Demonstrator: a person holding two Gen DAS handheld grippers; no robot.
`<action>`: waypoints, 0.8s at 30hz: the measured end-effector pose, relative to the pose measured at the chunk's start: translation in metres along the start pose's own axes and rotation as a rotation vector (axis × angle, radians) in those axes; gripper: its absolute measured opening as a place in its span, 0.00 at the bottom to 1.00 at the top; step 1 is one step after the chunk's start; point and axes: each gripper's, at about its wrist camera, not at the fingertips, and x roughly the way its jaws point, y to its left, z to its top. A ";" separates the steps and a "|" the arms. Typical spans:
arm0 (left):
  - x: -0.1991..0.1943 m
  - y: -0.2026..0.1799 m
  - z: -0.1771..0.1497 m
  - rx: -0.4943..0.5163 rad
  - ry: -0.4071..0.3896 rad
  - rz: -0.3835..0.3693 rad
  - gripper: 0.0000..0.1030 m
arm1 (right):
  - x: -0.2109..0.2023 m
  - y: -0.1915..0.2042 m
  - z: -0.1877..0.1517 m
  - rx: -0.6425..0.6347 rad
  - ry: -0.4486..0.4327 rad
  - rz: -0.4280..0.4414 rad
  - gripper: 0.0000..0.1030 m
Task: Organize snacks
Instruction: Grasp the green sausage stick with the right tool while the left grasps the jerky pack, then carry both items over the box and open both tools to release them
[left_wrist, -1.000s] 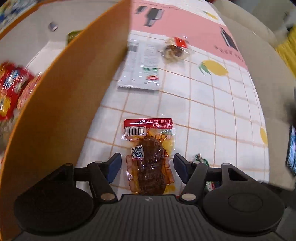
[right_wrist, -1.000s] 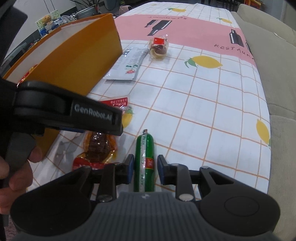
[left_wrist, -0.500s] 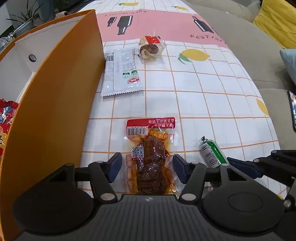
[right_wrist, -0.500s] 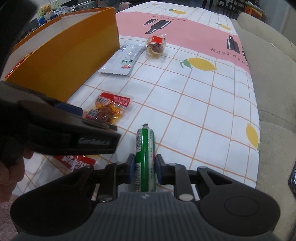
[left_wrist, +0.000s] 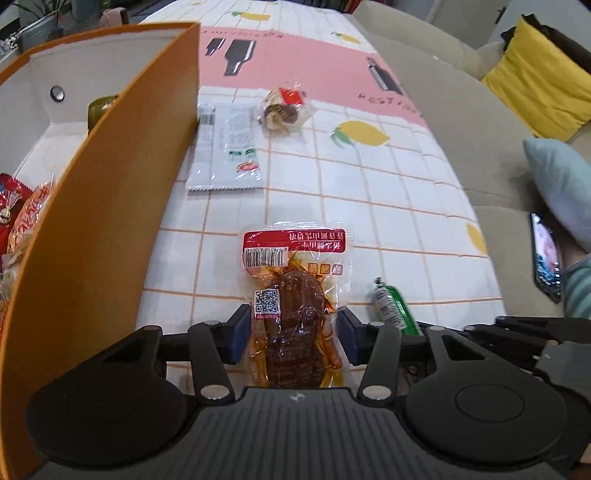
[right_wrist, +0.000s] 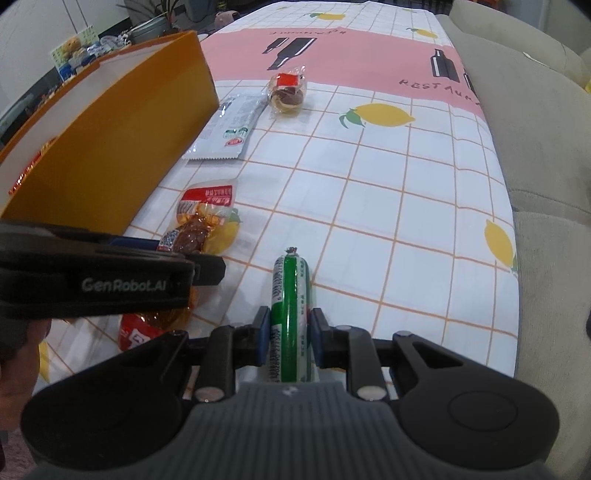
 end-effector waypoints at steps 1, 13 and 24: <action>-0.003 -0.001 0.000 0.001 -0.008 -0.004 0.54 | -0.002 0.001 0.000 0.002 -0.004 0.002 0.18; -0.064 -0.006 0.015 0.012 -0.122 -0.055 0.54 | -0.047 0.014 0.008 -0.005 -0.125 -0.024 0.18; -0.137 0.024 0.037 0.005 -0.239 -0.062 0.54 | -0.096 0.050 0.036 -0.014 -0.249 0.040 0.18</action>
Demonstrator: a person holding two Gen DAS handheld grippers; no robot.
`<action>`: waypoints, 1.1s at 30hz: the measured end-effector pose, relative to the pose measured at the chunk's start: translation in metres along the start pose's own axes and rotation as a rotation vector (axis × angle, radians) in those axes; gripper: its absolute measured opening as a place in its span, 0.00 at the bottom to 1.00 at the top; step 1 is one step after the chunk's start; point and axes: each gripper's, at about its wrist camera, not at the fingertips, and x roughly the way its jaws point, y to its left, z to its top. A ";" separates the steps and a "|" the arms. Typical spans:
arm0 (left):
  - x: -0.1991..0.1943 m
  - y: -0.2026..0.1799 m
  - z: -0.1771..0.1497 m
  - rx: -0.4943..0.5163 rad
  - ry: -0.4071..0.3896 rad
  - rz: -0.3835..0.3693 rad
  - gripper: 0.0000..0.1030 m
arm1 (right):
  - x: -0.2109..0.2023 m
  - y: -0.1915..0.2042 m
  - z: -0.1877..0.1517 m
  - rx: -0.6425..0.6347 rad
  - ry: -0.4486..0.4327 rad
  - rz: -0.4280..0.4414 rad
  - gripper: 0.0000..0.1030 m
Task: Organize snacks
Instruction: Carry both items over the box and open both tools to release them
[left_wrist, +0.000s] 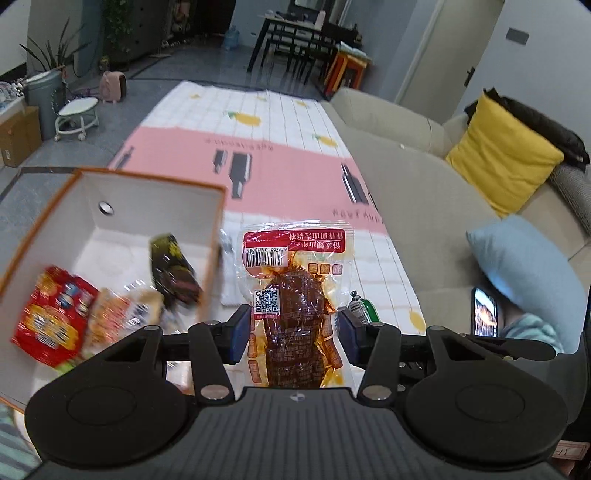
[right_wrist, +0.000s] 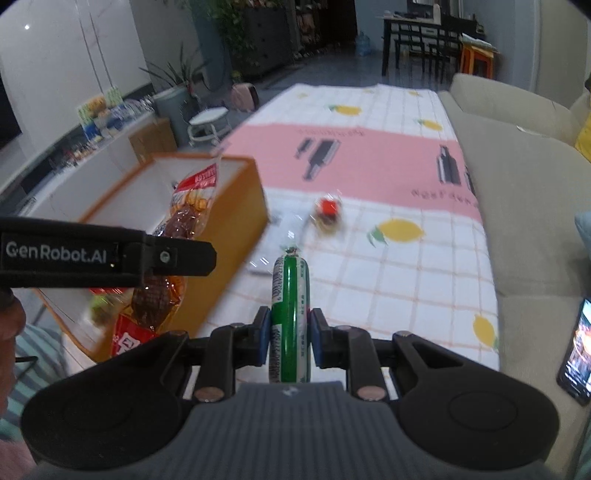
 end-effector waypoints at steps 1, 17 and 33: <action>-0.005 0.003 0.003 -0.001 -0.009 0.002 0.54 | -0.002 0.004 0.004 -0.004 -0.007 0.008 0.18; -0.029 0.080 0.048 0.050 -0.012 0.112 0.54 | 0.023 0.092 0.061 -0.112 -0.017 0.145 0.18; 0.037 0.127 0.049 0.134 0.172 0.153 0.54 | 0.107 0.137 0.078 -0.262 0.109 0.097 0.18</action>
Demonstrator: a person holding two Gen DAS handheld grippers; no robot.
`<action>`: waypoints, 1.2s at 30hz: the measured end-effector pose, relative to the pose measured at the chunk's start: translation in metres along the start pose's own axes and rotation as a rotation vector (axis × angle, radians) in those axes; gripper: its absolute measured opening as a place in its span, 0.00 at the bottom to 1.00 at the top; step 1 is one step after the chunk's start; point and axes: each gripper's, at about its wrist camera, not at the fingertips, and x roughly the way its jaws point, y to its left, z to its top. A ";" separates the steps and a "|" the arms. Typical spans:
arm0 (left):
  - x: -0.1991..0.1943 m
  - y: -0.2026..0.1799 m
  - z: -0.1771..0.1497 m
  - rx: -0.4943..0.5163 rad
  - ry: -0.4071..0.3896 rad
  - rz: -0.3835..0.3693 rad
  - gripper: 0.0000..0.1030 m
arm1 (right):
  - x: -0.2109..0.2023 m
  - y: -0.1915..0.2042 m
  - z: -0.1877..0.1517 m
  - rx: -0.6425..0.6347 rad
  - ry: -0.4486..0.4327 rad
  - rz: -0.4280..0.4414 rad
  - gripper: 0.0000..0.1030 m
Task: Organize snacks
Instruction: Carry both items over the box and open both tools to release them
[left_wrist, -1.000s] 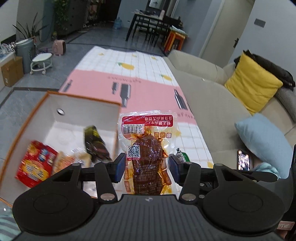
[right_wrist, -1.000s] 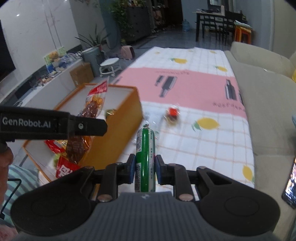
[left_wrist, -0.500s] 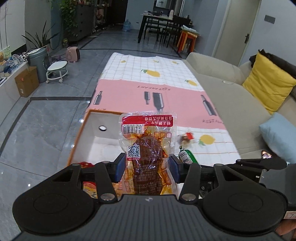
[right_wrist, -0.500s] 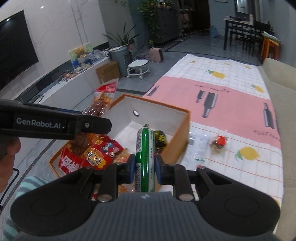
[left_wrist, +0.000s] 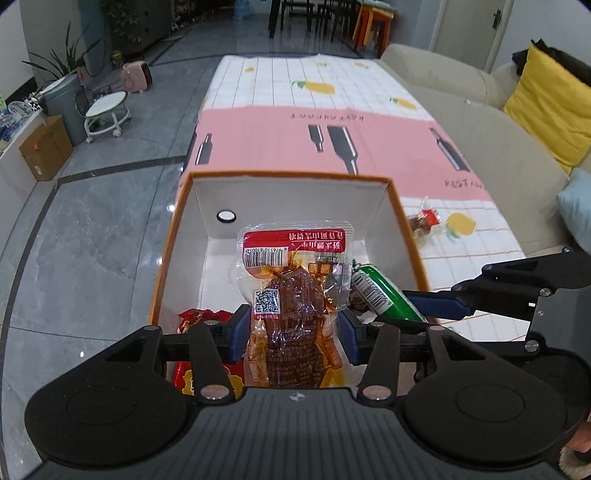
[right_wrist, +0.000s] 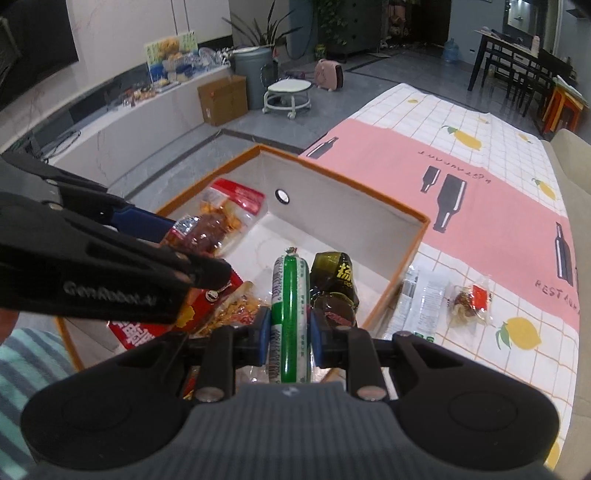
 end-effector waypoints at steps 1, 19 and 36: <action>0.002 0.002 0.000 0.001 0.009 0.001 0.54 | 0.004 0.000 0.001 -0.005 0.005 0.005 0.18; 0.056 0.011 0.004 0.037 0.159 0.029 0.55 | 0.057 0.010 0.001 -0.131 0.091 -0.014 0.18; 0.044 0.017 0.004 0.021 0.136 0.047 0.63 | 0.046 0.011 0.004 -0.139 0.074 -0.032 0.29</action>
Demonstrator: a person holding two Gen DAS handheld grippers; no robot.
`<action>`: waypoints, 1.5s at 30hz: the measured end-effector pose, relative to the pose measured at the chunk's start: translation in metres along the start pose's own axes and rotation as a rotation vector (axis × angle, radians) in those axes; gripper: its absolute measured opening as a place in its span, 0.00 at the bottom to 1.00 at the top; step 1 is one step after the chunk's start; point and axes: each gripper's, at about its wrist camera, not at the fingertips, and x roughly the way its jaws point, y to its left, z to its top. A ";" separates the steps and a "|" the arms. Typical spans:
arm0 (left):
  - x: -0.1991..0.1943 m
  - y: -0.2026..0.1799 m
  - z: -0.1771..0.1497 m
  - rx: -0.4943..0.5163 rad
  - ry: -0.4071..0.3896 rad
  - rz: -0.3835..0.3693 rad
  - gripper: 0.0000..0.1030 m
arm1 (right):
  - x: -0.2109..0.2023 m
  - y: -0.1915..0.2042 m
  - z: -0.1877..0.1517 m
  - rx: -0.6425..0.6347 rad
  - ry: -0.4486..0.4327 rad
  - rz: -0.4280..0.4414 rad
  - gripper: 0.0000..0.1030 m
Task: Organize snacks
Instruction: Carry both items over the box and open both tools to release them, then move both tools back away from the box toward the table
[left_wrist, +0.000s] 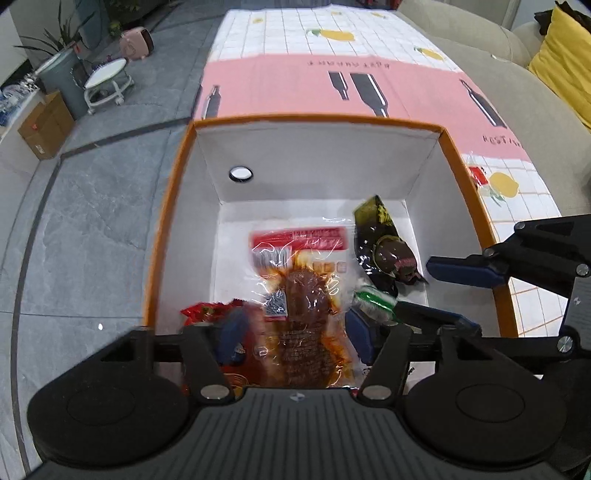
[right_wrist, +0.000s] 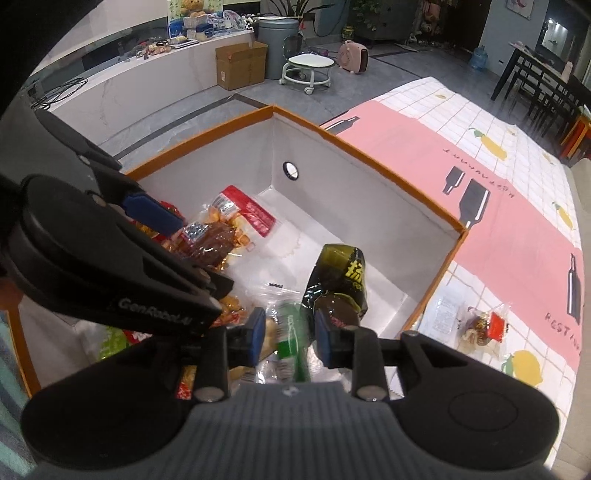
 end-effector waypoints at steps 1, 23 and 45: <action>-0.003 0.000 0.000 -0.002 -0.004 -0.003 0.64 | -0.002 -0.002 0.000 0.004 -0.003 0.001 0.31; -0.098 -0.042 -0.020 -0.035 -0.249 0.023 0.70 | -0.094 -0.023 -0.021 0.163 -0.146 -0.014 0.61; -0.085 -0.148 -0.057 0.148 -0.357 -0.086 0.73 | -0.128 -0.088 -0.142 0.423 -0.209 -0.084 0.62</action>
